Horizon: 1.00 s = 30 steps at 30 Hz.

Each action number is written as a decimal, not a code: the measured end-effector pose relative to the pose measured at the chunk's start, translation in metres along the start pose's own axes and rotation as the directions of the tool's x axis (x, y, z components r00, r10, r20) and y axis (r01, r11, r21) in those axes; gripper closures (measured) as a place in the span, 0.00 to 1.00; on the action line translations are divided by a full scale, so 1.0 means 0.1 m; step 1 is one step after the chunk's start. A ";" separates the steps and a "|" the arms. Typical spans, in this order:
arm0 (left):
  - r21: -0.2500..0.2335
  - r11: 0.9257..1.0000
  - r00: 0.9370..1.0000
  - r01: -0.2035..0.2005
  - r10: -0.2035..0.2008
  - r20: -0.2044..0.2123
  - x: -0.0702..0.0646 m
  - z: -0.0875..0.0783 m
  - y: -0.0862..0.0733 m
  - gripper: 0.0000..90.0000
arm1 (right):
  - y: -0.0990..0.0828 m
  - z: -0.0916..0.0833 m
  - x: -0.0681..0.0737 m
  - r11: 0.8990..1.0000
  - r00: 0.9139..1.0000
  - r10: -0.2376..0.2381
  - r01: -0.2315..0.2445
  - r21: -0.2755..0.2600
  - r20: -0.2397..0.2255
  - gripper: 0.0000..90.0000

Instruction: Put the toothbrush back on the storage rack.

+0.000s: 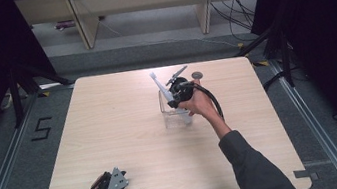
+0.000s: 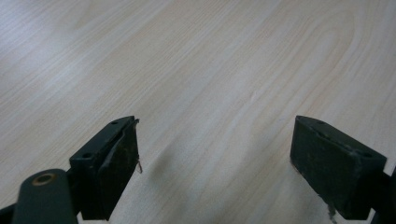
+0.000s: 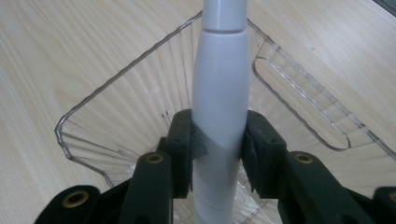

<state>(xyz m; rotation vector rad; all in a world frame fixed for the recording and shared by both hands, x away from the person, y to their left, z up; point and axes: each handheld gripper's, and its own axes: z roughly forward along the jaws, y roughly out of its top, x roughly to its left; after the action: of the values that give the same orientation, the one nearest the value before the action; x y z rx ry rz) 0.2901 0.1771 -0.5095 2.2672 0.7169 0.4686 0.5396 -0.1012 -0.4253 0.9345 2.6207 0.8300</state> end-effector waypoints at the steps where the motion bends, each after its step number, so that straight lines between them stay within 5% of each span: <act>1: -0.001 1.000 1.000 0.001 -0.001 -0.001 0.00 0.00 0.00 0.17 | 0.00 0.00 0.00 1.000 1.000 0.005 -0.005 0.000 0.000 0.73; 6: -0.002 1.000 1.000 0.001 -0.001 0.000 0.00 0.00 0.00 0.17 | -0.01 0.00 -0.01 1.000 1.000 0.002 -0.002 0.001 0.001 0.73; 7: -0.002 1.000 1.000 0.000 0.000 0.000 0.00 0.00 0.00 0.17 | 0.00 -0.03 0.03 0.997 0.998 0.067 -0.067 0.029 0.004 0.73; 9: -0.003 1.000 1.000 0.001 -0.001 -0.001 0.00 0.00 0.00 0.17 | 0.00 -0.06 0.03 0.997 0.997 0.077 -0.077 0.021 -0.007 0.72; 11: -0.002 1.000 1.000 -0.001 0.001 -0.002 0.00 0.00 0.00 0.17 | 0.00 -0.09 0.01 0.999 0.999 0.038 -0.038 -0.020 -0.007 0.70; 15: 0.001 1.000 1.000 -0.002 0.002 0.001 0.00 0.00 0.00 0.17 | 0.00 -0.18 0.01 0.997 0.997 0.071 -0.071 -0.030 -0.005 0.66; 18: 0.002 1.000 1.000 -0.001 0.001 -0.002 0.00 0.00 0.00 0.17 | -0.01 -0.19 -0.02 0.997 0.999 0.046 -0.046 -0.058 -0.001 0.63; 19: 0.001 1.000 1.000 0.000 0.000 -0.001 0.00 0.00 0.00 0.17 | -0.01 -0.21 0.01 0.996 0.997 0.083 -0.083 -0.037 0.002 0.62; 22: 0.000 1.000 1.000 0.000 0.000 -0.002 0.00 0.00 0.00 0.17 | -0.01 -0.23 -0.03 0.997 1.000 0.030 -0.030 -0.069 0.006 0.58; 27: -0.001 1.000 1.000 0.000 0.000 -0.003 0.00 0.00 0.00 0.17 | 0.00 -0.28 0.01 0.993 0.997 0.077 -0.074 -0.095 0.025 0.53; 30: 0.000 1.000 1.000 0.001 -0.001 -0.001 0.00 0.00 0.00 0.17 | -0.01 -0.32 -0.01 0.995 0.999 0.050 -0.048 -0.091 0.016 0.50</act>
<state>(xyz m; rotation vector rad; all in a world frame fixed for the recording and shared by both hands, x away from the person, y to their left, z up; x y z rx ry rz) 0.2901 0.1771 -0.5096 2.2662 0.7188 0.4694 0.5271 -0.1161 -0.3994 0.9809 2.5304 0.9397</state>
